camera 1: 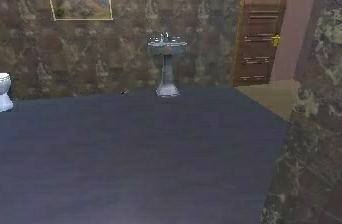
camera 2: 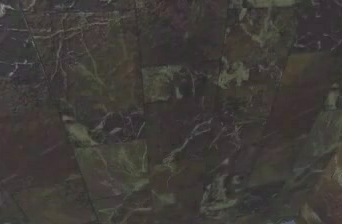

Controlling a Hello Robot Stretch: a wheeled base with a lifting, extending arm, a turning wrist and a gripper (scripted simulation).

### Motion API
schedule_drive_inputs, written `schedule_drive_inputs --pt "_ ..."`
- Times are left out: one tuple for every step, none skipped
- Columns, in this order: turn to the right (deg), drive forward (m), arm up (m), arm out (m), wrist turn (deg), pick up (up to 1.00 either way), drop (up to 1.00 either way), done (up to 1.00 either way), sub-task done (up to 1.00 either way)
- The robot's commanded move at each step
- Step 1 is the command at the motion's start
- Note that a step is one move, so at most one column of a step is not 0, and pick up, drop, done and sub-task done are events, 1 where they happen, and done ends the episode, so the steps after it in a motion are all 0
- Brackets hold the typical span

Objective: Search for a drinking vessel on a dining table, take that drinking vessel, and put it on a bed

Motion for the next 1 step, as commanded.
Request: schedule_drive_inputs --pt "6.0 0.0 0.0 0.0 0.0 0.0 0.0 0.0 0.0"
